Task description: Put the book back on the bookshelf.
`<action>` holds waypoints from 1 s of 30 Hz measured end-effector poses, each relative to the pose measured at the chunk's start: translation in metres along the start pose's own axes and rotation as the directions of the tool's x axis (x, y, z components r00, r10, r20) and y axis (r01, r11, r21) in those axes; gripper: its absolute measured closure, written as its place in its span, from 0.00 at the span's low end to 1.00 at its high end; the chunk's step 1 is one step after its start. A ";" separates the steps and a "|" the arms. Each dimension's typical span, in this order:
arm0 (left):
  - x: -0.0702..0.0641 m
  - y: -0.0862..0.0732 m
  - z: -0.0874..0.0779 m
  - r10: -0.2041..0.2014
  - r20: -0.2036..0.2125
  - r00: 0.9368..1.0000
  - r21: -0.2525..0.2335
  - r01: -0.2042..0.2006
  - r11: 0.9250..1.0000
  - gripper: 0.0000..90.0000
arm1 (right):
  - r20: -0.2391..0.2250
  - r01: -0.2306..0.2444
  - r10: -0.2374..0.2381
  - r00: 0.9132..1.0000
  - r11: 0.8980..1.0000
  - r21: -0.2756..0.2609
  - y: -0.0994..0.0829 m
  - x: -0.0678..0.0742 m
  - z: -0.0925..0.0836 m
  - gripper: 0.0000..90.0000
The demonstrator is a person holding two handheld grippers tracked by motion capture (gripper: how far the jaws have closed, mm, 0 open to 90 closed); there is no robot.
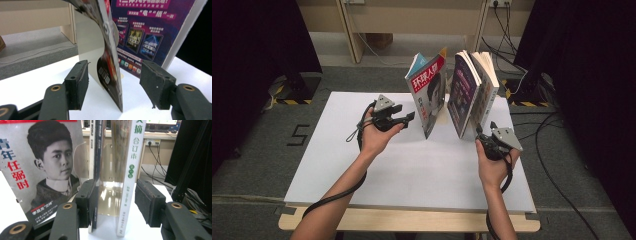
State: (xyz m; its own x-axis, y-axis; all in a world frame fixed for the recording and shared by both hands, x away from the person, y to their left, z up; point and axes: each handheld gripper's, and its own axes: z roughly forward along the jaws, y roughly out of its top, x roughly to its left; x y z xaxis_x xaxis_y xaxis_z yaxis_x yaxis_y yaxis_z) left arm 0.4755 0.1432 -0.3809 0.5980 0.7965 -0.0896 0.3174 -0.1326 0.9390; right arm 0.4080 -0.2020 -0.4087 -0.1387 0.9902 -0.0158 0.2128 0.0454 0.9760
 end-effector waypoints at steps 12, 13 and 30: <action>0.017 -0.024 -0.025 -0.001 -0.029 1.000 0.032 0.002 0.999 0.43 | 0.013 0.006 -0.007 1.000 1.000 0.026 -0.010 -0.008 -0.006 0.57; 0.020 -0.026 -0.028 0.000 -0.032 0.999 0.034 0.001 0.999 0.43 | 0.016 0.008 -0.009 1.000 1.000 0.029 -0.010 -0.008 -0.007 0.57; 0.038 -0.041 -0.051 -0.009 -0.072 0.997 0.039 0.012 0.999 0.43 | 0.036 0.011 -0.013 0.999 0.999 0.052 -0.018 -0.018 -0.013 0.57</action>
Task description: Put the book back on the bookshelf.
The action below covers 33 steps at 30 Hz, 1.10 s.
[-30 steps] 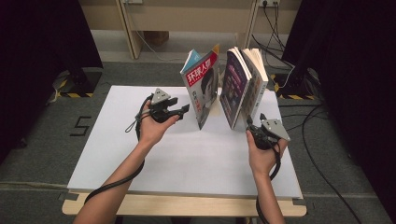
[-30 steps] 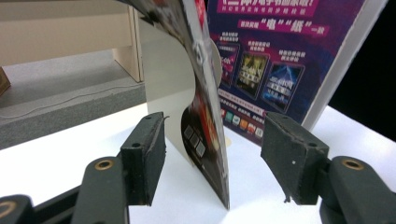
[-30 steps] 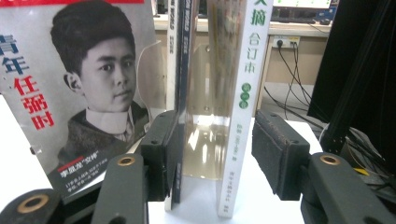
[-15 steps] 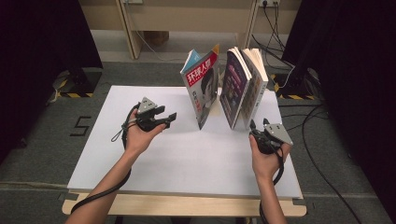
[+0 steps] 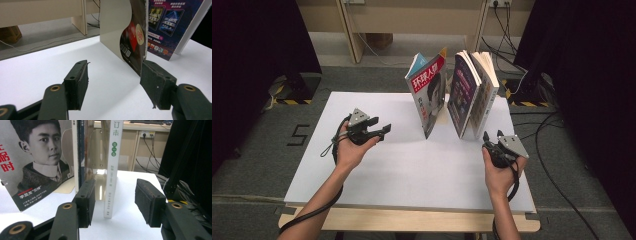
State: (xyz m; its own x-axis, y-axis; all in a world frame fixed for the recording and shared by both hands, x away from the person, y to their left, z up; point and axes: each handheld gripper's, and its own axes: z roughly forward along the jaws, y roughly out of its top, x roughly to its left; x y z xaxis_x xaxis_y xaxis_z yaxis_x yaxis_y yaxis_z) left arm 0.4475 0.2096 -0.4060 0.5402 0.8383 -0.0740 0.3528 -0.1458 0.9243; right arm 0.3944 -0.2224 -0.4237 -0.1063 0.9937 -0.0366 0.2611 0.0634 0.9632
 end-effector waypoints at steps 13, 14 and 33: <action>0.018 -0.016 -0.019 -0.016 -0.032 0.999 0.009 0.016 1.000 0.43 | 0.028 -0.005 0.004 1.000 1.000 0.022 -0.006 -0.013 -0.006 0.57; 0.020 -0.017 -0.020 -0.016 -0.033 0.999 0.009 0.017 1.000 0.43 | 0.029 -0.007 0.006 1.000 1.000 0.023 -0.006 -0.014 -0.006 0.57; 0.038 -0.035 -0.038 -0.027 -0.086 0.996 0.019 0.029 0.999 0.43 | 0.056 -0.008 0.006 0.998 0.999 0.047 -0.016 -0.025 -0.009 0.57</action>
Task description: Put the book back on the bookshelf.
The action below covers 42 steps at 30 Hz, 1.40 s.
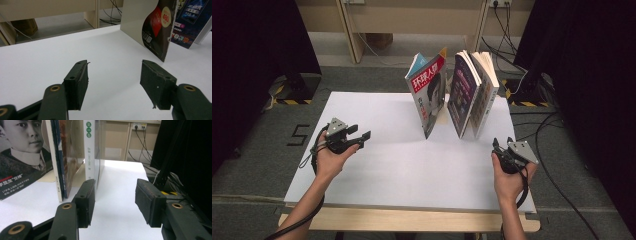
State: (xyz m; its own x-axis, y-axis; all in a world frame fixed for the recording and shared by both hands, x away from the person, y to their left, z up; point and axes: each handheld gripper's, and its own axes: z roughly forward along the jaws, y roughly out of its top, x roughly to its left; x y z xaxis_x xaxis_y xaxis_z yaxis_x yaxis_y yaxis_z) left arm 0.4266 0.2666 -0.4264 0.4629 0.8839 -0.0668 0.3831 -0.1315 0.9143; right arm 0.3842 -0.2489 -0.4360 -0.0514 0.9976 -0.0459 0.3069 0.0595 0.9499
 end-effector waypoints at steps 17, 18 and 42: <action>0.026 -0.032 -0.018 -0.053 -0.073 0.996 0.016 0.054 0.998 0.43 | -0.012 -0.038 0.038 0.999 0.998 0.055 -0.018 -0.008 0.002 0.56; 0.026 -0.032 -0.018 -0.053 -0.073 0.996 0.016 0.054 0.998 0.43 | -0.012 -0.038 0.038 0.999 0.998 0.055 -0.018 -0.008 0.002 0.56; 0.046 -0.081 -0.028 -0.102 -0.167 0.981 0.038 0.110 0.993 0.42 | -0.018 -0.047 0.049 0.999 0.994 0.098 -0.044 -0.010 0.011 0.55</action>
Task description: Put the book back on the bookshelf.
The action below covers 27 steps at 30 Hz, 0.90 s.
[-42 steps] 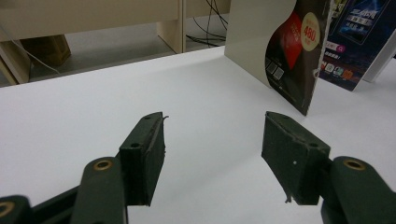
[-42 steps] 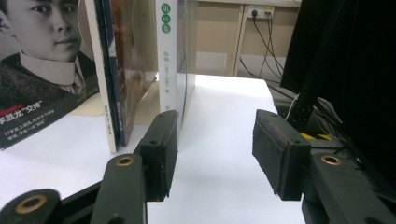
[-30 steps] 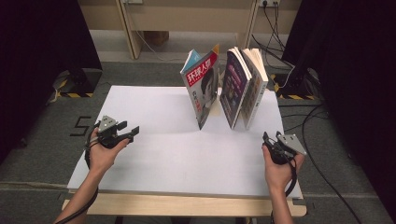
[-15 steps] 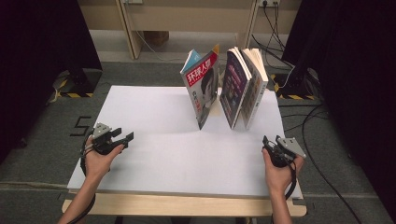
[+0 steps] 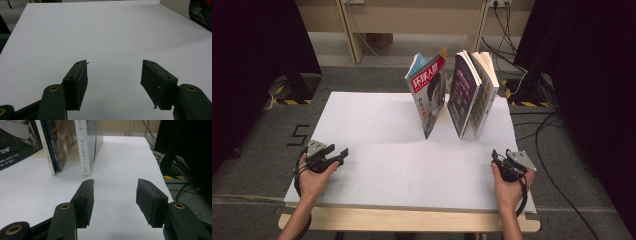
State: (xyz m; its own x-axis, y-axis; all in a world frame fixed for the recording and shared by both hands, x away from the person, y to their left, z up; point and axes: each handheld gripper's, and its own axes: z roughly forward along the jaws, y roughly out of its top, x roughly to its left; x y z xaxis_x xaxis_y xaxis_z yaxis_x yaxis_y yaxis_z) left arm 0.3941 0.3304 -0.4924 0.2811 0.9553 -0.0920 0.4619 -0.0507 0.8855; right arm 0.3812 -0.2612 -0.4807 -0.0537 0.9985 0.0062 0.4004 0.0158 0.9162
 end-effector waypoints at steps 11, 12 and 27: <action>0.003 -0.008 -0.001 -0.021 -0.016 1.000 -0.028 0.020 0.999 0.42 | 0.004 0.023 -0.023 1.000 1.000 0.021 -0.006 0.002 0.004 0.54; 0.003 -0.008 -0.001 -0.021 -0.016 1.000 -0.028 0.020 0.999 0.42 | 0.006 0.022 -0.022 1.000 1.000 0.020 -0.006 0.002 0.004 0.54; -0.006 -0.011 -0.005 0.057 -0.062 0.996 -0.070 -0.061 0.996 0.38 | 0.009 0.055 -0.055 0.998 0.998 0.007 -0.008 0.006 0.003 0.47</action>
